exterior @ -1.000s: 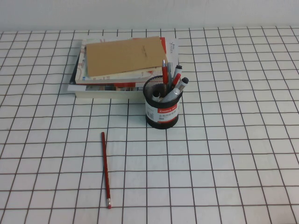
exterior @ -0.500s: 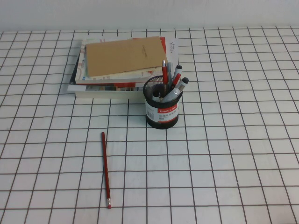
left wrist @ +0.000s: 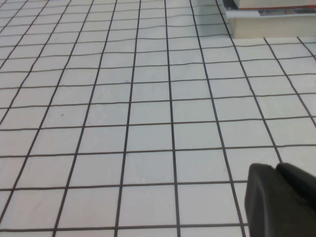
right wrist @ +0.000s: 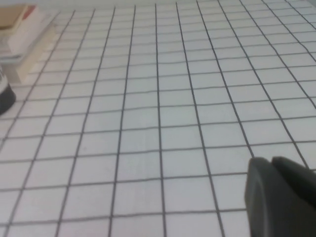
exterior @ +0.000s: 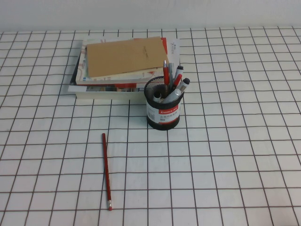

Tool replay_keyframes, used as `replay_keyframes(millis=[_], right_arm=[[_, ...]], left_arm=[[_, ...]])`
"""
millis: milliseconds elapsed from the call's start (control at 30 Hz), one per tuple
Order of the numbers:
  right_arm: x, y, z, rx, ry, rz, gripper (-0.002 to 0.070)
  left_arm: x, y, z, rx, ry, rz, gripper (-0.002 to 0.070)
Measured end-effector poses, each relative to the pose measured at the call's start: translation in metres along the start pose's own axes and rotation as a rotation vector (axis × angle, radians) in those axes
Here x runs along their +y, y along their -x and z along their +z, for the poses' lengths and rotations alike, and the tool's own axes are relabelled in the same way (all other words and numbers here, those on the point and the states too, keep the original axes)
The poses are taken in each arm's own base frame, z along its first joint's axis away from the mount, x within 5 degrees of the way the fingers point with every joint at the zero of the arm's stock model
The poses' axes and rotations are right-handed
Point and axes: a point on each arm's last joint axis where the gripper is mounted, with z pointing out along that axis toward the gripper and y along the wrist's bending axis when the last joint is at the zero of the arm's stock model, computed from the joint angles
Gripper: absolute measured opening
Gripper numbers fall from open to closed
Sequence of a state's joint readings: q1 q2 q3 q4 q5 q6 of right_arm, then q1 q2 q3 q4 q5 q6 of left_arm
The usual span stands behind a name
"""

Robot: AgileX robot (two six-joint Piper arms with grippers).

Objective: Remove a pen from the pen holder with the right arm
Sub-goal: 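Take a marker out of the pen holder and lay it on the table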

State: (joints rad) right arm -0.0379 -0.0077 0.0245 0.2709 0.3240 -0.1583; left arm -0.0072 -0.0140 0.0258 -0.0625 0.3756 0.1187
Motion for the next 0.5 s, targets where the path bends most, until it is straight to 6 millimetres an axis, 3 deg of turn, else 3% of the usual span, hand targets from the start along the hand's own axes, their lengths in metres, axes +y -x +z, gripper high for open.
replay_keyframes(millis=[133, 300, 500], right_arm=[[0.001, 0.01, 0.0, -0.105, 0.022, 0.136, -0.0016], [-0.002, 0.026, -0.004, -0.287, 0.034, 0.428, -0.0016], [-0.005, 0.029, -0.005, -0.33, 0.046, 0.61, -0.0016]], left_arm=[[0.0, 0.0, 0.0, 0.0, 0.0, 0.0, -0.0004], [0.0, 0.0, 0.0, 0.0, 0.0, 0.0, -0.0004], [0.0, 0.0, 0.0, 0.0, 0.0, 0.0, -0.0004]])
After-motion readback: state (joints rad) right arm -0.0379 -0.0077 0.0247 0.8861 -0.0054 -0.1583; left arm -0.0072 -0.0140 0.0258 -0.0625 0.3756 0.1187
